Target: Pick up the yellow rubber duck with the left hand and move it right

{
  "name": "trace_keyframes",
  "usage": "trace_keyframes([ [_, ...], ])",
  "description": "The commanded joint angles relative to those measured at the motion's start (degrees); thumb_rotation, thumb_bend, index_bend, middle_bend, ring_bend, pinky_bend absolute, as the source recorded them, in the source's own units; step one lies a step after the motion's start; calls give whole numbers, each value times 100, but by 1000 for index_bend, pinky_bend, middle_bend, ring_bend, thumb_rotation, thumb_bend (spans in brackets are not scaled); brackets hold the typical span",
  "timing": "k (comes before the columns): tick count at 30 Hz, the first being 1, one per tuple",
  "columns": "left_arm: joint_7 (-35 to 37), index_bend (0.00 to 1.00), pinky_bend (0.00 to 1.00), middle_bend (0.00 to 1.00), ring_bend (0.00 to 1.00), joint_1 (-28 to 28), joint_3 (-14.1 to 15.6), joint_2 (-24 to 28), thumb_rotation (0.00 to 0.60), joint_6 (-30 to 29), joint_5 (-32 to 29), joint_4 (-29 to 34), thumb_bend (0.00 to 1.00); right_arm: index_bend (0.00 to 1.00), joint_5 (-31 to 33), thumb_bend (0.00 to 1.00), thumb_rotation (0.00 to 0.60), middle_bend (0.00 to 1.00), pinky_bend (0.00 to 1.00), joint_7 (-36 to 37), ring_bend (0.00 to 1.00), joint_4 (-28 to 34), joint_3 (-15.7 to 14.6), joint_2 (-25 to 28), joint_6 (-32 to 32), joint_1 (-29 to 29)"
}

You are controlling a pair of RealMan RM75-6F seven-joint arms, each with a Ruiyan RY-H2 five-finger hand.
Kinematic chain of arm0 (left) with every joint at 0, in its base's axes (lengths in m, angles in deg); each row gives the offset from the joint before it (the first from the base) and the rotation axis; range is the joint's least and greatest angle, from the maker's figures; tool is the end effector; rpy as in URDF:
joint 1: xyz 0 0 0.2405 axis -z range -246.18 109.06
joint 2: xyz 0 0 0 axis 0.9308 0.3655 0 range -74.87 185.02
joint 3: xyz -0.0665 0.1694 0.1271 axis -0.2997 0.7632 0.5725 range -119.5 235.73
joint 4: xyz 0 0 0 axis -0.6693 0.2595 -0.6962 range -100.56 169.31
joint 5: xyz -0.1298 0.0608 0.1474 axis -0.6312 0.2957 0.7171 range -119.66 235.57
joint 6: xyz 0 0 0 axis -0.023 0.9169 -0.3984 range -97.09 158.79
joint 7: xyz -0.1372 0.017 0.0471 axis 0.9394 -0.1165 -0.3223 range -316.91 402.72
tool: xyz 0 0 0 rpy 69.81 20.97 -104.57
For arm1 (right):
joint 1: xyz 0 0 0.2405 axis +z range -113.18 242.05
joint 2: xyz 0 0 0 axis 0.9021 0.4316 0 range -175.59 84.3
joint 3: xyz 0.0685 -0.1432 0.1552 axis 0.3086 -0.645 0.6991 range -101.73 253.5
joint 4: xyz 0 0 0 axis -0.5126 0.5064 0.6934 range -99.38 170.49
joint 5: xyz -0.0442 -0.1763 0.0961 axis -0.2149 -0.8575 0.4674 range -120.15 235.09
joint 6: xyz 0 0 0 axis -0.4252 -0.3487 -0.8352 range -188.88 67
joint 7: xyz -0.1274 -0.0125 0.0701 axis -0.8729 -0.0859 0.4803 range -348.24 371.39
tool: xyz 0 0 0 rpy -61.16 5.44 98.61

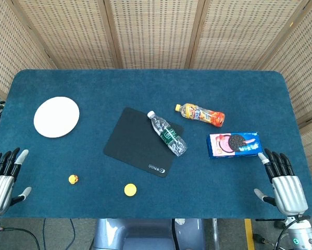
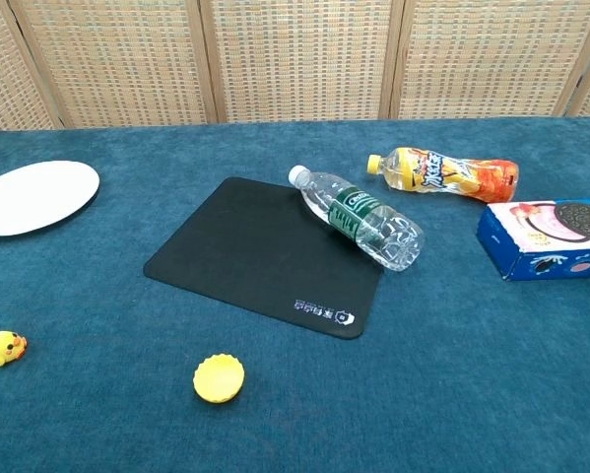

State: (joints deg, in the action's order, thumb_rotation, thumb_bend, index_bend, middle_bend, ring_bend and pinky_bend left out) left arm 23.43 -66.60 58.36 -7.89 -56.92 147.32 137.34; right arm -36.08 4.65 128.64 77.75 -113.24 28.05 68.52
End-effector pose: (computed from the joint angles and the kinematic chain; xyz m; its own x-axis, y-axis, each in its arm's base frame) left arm -0.2458 0.1536 0.1363 0.5531 0.0256 0.8327 0.8331 -0.0316 -0.5523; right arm -0.2522 -0.1708 0.1302 0.4402 0.0540 0.8963 -0.8876 -0.1249 0.4434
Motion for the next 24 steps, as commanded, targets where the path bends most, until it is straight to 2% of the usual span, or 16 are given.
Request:
trace_keyframes([
  [1,0,0,0,0,0,1,-1,-2,600,8,-8,-3,217,24,4,0,600,0,8,3,0,-4,0,-4,-7,2],
  [24,103,0,0,0,0,30,-36,19,600,62,-74,-27,216,24,63,0,600,0,7,-26,0,11,8,-20,-106,37],
])
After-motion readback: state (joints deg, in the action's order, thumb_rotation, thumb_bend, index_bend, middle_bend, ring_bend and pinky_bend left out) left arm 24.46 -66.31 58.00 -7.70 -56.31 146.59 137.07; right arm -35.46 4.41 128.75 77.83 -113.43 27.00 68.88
